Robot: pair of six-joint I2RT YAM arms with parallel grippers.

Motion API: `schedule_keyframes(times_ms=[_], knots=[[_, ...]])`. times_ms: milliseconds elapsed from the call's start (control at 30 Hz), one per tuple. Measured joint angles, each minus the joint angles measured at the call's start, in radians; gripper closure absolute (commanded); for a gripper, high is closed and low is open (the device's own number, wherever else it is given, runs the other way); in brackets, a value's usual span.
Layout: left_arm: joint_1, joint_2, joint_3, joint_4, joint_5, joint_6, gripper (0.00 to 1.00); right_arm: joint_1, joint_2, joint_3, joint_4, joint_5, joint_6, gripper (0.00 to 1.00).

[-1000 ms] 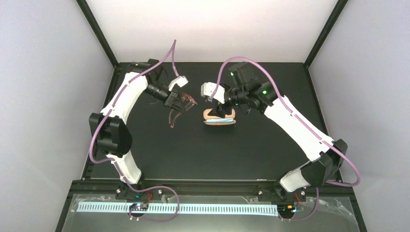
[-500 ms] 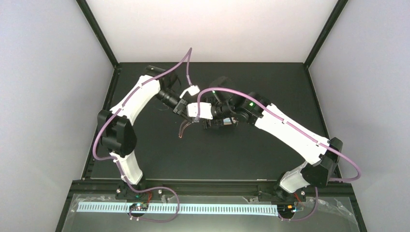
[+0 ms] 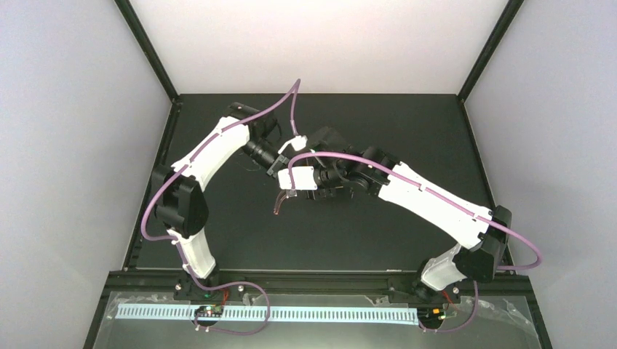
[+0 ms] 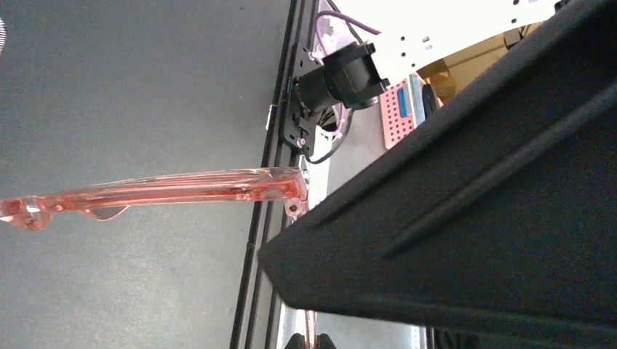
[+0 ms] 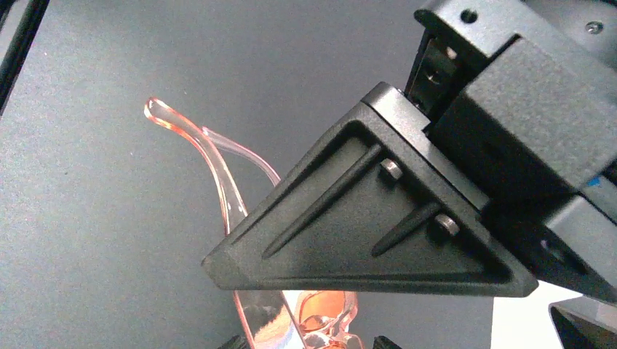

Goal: Organize the sunglasses

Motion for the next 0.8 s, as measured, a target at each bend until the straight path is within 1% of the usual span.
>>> schedule_keyframes(times_ms=[233,533,800], knots=[[-0.014,0.000,-0.002,-0.001,0.001,-0.001,0.98,0.016,0.002,-0.037,0.002,0.042,-0.012,0.56],[-0.024,0.000,-0.003,-0.001,0.001,-0.003,0.98,0.029,0.014,-0.058,0.012,0.060,-0.018,0.68],[-0.025,0.000,-0.003,-0.001,0.000,-0.006,0.95,0.036,0.014,-0.093,0.043,0.092,-0.020,0.75]])
